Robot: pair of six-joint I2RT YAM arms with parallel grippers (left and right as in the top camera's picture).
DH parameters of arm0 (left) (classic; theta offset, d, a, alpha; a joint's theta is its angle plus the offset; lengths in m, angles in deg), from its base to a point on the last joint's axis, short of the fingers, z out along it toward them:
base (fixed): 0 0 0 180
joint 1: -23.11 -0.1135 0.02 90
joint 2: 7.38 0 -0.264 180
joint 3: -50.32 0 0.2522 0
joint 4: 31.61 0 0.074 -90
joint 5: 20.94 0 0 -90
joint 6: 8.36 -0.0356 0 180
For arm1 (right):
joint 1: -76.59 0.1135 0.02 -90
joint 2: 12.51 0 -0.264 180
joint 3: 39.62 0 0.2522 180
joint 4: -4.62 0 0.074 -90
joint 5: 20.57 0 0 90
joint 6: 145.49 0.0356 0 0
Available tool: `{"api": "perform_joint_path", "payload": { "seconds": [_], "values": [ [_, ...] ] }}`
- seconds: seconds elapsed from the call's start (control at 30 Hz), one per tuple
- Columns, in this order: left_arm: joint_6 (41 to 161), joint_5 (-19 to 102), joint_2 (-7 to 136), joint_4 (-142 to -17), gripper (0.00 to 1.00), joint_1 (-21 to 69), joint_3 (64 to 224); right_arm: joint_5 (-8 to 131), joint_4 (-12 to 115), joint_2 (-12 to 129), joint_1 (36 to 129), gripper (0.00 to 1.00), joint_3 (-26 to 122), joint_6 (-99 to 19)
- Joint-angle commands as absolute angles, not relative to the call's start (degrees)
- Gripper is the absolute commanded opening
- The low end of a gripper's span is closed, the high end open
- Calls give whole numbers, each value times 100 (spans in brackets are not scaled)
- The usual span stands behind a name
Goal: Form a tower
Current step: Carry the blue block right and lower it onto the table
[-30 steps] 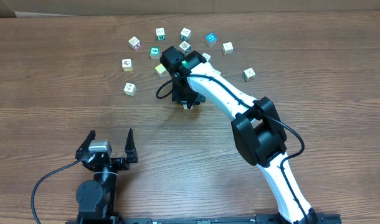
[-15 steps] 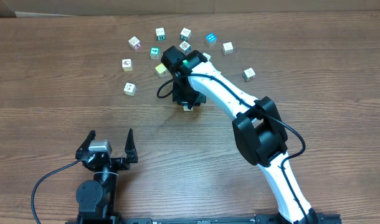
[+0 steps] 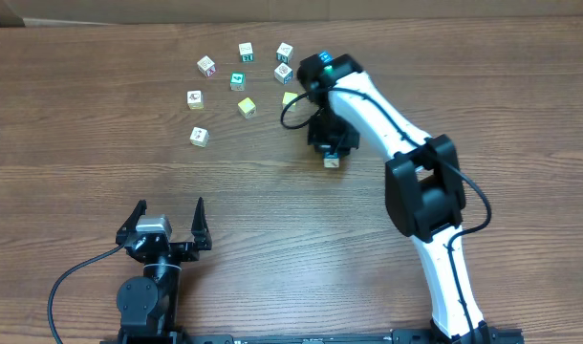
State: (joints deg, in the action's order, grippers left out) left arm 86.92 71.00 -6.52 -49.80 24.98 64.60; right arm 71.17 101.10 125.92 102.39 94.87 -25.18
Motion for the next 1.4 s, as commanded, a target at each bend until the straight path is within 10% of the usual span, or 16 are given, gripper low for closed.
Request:
{"api": "perform_joint_path", "payload": {
  "seconds": [0.0,1.37],
  "values": [
    [8528,7091,-707,-4962,100,2517,6436,7147,10171,12094,9959,18,9605,-2732],
    [8528,7091,-707,-4962,100,2517,6436,7084,11543,10227,8635,13,9576,-3672]
  ]
}}
